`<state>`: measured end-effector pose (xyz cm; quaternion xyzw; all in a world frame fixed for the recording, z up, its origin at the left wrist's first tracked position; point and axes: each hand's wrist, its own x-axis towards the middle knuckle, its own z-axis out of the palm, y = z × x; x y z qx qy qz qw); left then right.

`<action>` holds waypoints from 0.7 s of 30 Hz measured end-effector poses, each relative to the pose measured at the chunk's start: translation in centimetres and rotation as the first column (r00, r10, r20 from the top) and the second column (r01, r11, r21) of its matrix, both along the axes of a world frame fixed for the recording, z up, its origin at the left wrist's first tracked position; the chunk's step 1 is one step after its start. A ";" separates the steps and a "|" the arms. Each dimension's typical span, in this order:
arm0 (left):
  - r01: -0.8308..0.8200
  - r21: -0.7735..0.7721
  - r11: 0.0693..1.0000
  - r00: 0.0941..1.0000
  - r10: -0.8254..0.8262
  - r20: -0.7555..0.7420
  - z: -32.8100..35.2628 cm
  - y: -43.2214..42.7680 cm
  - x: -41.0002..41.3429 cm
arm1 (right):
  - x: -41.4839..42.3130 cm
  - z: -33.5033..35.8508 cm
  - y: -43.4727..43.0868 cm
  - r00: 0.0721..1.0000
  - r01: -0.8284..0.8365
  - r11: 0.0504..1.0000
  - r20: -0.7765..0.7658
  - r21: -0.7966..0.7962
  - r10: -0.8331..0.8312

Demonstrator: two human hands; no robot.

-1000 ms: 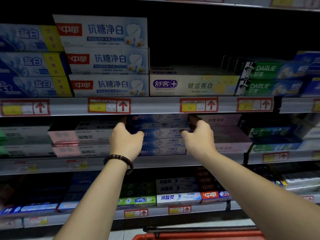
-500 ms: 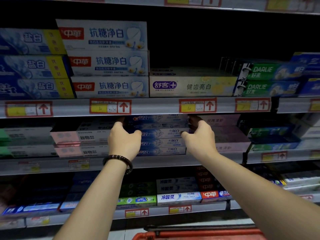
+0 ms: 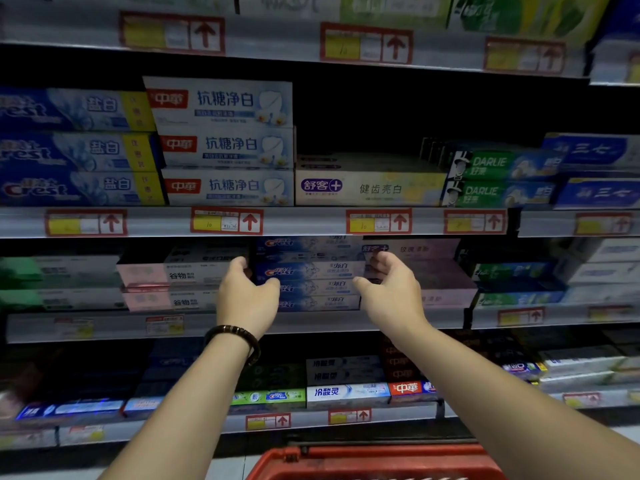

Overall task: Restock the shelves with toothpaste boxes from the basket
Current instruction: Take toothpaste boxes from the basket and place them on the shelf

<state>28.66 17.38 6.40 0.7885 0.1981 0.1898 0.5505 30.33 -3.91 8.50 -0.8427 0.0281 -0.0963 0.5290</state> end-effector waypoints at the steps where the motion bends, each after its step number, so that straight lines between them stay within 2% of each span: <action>1: 0.010 -0.006 1.000 1.000 -0.010 -0.002 0.0 -0.1 -0.4 | -0.5 0.0 -0.1 1.000 -0.010 1.000 0.003 0.018 0.010; 11: 0.104 -0.085 0.991 0.993 -0.108 -0.045 0.5 -1.2 -4.6 | -5.3 0.1 -1.1 0.997 -0.069 0.990 -0.018 0.119 0.072; 21: 0.176 -0.074 0.982 0.983 -0.179 -0.035 2.5 -2.7 -10.1 | -10.6 1.4 -2.7 0.996 -0.083 0.984 -0.011 0.157 0.085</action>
